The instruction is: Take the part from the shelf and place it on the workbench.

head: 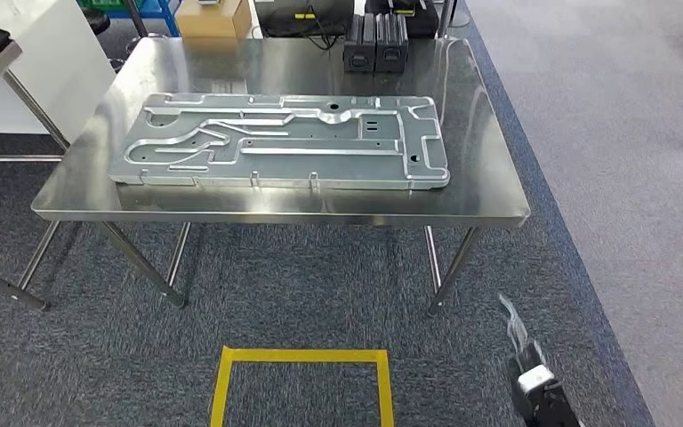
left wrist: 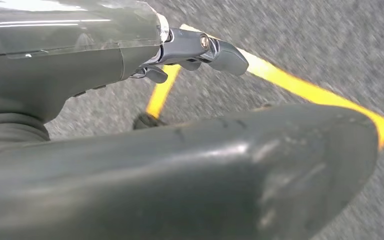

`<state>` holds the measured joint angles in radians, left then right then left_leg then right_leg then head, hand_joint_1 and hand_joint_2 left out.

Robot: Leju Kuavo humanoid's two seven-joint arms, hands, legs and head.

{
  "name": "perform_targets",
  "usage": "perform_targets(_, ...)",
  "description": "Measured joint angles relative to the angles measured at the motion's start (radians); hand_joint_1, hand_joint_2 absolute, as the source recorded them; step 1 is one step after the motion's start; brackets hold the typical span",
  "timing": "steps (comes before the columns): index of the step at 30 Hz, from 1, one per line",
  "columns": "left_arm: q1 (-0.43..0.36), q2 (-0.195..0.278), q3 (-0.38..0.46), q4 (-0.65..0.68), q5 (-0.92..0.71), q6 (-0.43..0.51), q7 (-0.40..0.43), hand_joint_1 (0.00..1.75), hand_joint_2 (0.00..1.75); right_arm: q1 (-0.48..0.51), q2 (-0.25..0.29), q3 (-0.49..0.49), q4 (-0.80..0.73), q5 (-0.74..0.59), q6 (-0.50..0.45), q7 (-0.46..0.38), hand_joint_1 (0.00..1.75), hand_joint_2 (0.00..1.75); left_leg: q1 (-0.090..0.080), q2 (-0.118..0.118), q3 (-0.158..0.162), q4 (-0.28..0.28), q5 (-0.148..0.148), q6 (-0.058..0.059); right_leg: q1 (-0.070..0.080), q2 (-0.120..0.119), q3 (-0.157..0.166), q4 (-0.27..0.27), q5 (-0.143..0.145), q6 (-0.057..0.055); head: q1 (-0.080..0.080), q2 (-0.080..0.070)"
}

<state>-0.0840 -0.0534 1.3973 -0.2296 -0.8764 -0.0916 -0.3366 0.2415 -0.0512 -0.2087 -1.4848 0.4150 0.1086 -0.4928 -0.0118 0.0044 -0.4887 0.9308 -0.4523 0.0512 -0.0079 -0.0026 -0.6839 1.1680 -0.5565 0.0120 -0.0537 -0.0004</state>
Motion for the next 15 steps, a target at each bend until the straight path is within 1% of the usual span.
perform_targets(1,0.001,-0.001,0.0,0.0,-0.002,0.0,0.002,0.0,0.0,-0.006,0.007,-0.008,0.07,0.029,-0.008,0.0,0.0,0.0,0.0,0.001,-0.02,0.002,0.014,-0.001,-0.002,0.0,-0.006,0.059,-0.025,0.004,0.0,0.0)
perform_targets(2,0.003,-0.003,0.0,0.0,-0.004,0.0,0.006,0.0,0.0,-0.02,0.013,-0.019,0.153,0.063,-0.023,0.004,0.0,0.0,0.001,0.003,-0.04,0.005,0.028,-0.004,-0.004,0.0,-0.003,0.1,-0.02,0.008,0.0,0.0)
perform_targets(3,0.004,-0.006,0.0,0.0,-0.008,0.0,0.01,0.0,0.0,-0.042,0.018,-0.036,0.256,0.098,-0.047,0.007,0.0,0.0,0.002,0.005,-0.063,0.01,0.042,-0.007,-0.007,0.0,0.013,0.113,0.008,0.012,0.0,0.0)
perform_targets(4,0.004,-0.01,0.0,0.001,-0.011,0.0,0.015,0.0,0.0,-0.068,0.02,-0.059,0.374,0.129,-0.079,0.009,0.0,0.0,0.004,0.007,-0.087,0.018,0.054,-0.01,-0.01,0.0,0.046,0.092,0.041,0.015,0.0,0.0)
perform_targets(5,0.004,-0.014,0.0,0.001,-0.014,0.0,0.02,0.0,0.0,-0.093,0.02,-0.085,0.488,0.152,-0.114,0.012,0.0,0.0,0.006,0.007,-0.109,0.03,0.063,-0.015,-0.013,0.0,0.097,0.039,0.06,0.019,0.0,0.0)
perform_targets(6,0.005,-0.018,-0.001,0.001,-0.019,0.0,0.024,0.0,0.0,-0.116,0.018,-0.114,0.597,0.165,-0.149,0.02,0.0,0.0,0.007,0.005,-0.13,0.046,0.069,-0.02,-0.014,0.0,0.16,-0.042,0.051,0.02,0.0,0.0)
perform_targets(7,0.007,-0.022,-0.001,0.002,-0.024,0.0,0.029,0.0,0.0,-0.135,0.016,-0.14,0.695,0.172,-0.178,0.035,0.0,0.0,0.007,0.004,-0.144,0.062,0.074,-0.026,-0.014,0.001,0.213,-0.113,0.029,0.018,0.0,0.0)
perform_targets(8,0.009,-0.025,-0.002,0.002,-0.029,0.0,0.034,0.0,0.0,-0.15,0.014,-0.163,0.78,0.175,-0.199,0.054,0.0,0.0,0.006,0.003,-0.153,0.073,0.079,-0.032,-0.011,0.002,0.249,-0.165,0.004,0.013,0.0,0.0)
perform_targets(9,0.012,-0.029,-0.002,0.003,-0.033,0.0,0.038,0.0,0.0,-0.162,0.012,-0.183,0.858,0.178,-0.214,0.074,0.0,0.0,0.006,0.003,-0.158,0.079,0.085,-0.038,-0.007,0.002,0.265,-0.191,-0.012,0.006,0.0,0.0)
perform_targets(10,0.014,-0.031,-0.003,0.003,-0.036,0.0,0.041,0.0,0.0,-0.171,0.011,-0.199,0.922,0.178,-0.221,0.091,0.0,0.0,0.007,0.003,-0.16,0.081,0.093,-0.045,-0.006,0.001,0.259,-0.191,-0.01,-0.004,0.0,0.0)
perform_targets(11,0.016,-0.033,-0.003,0.004,-0.038,0.001,0.044,0.0,0.0,-0.178,0.011,-0.212,0.975,0.179,-0.224,0.105,0.0,0.0,0.009,0.002,-0.165,0.085,0.091,-0.051,-0.006,-0.001,0.25,-0.19,-0.001,-0.013,0.0,0.0)
perform_targets(12,0.018,-0.034,-0.003,0.004,-0.041,0.001,0.047,0.0,0.0,-0.186,0.01,-0.222,1.019,0.181,-0.226,0.122,0.0,0.0,0.012,0.001,-0.173,0.1,0.068,-0.057,-0.007,-0.004,0.238,-0.189,0.011,-0.023,0.0,0.0)
perform_targets(13,0.02,-0.036,-0.003,0.004,-0.044,0.001,0.051,0.0,0.0,-0.194,0.01,-0.231,1.055,0.182,-0.227,0.145,0.0,0.0,0.015,0.001,-0.186,0.134,0.026,-0.062,-0.008,-0.006,0.224,-0.19,0.025,-0.031,0.0,0.0)
perform_targets(14,0.021,-0.038,-0.004,0.005,-0.048,0.001,0.057,0.0,0.0,-0.203,0.01,-0.239,1.088,0.183,-0.227,0.177,0.0,0.0,0.017,0.001,-0.201,0.187,-0.03,-0.068,-0.006,-0.007,0.209,-0.189,0.038,-0.036,0.0,0.0)
perform_targets(15,0.022,-0.041,-0.004,0.005,-0.053,0.0,0.064,0.0,0.0,-0.21,0.01,-0.248,1.114,0.183,-0.227,0.217,0.0,0.0,0.018,0.001,-0.214,0.252,-0.083,-0.073,-0.004,-0.007,0.193,-0.189,0.051,-0.038,0.0,0.0)
